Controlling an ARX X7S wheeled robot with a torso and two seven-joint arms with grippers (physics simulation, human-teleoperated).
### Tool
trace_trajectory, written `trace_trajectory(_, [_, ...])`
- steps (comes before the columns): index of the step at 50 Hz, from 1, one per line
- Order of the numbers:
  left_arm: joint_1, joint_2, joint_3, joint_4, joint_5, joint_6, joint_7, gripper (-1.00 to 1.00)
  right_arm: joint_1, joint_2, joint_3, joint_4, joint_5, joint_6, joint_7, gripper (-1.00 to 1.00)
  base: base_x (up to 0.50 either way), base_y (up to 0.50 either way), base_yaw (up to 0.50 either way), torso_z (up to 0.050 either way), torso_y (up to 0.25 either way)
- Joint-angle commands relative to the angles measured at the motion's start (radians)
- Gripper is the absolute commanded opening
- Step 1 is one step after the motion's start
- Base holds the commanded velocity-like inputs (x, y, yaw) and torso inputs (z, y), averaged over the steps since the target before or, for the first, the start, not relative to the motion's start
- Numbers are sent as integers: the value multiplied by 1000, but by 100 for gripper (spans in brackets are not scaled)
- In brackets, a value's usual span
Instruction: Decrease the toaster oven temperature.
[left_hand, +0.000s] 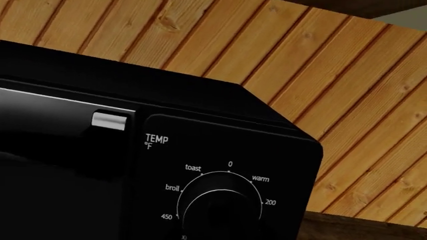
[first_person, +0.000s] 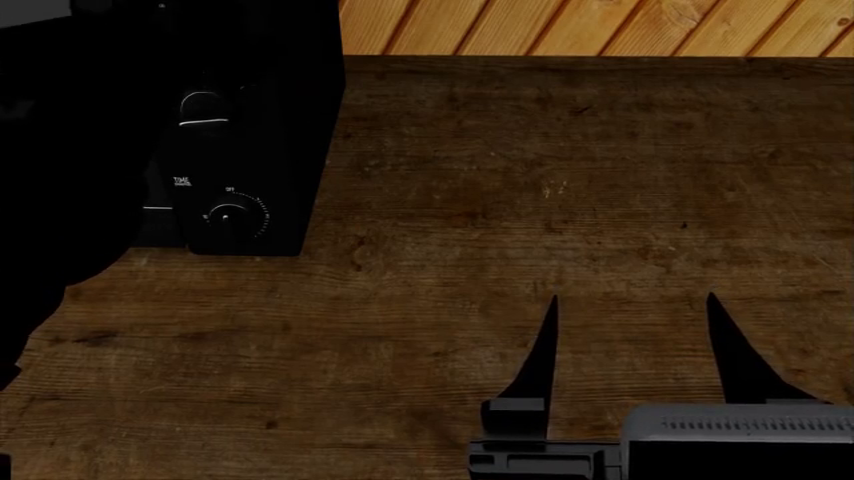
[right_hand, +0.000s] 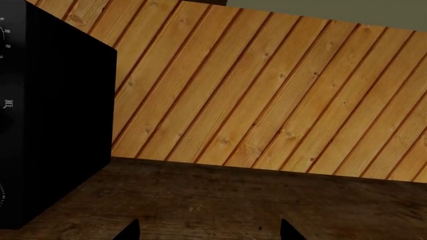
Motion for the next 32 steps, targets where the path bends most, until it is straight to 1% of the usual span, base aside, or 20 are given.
trace_trajectory(1, [28,-17,-114,-113,-17,96,-79,-100,-1,4,-3,-1,4,-2,3,100,22,3,0,0,0])
trace_trajectory(6, [64,4,-157,-122,-45,149,-82,-100,-1,5,-1,1,9,-8,3,100,11,3,0,0,0])
trace_trajectory(17, [131,28,-216,-114,-93,223,-107,-100,-1,12,5,-7,17,-2,7,100,8,3,3,0,0])
trace_trajectory(24, [186,49,-268,-74,-130,262,-180,-100,-2,12,-3,4,17,-14,9,100,2,3,5,0,0])
trace_trajectory(32, [227,71,-304,-94,-190,330,-200,-100,-11,15,0,7,20,-24,11,100,-10,4,11,0,0])
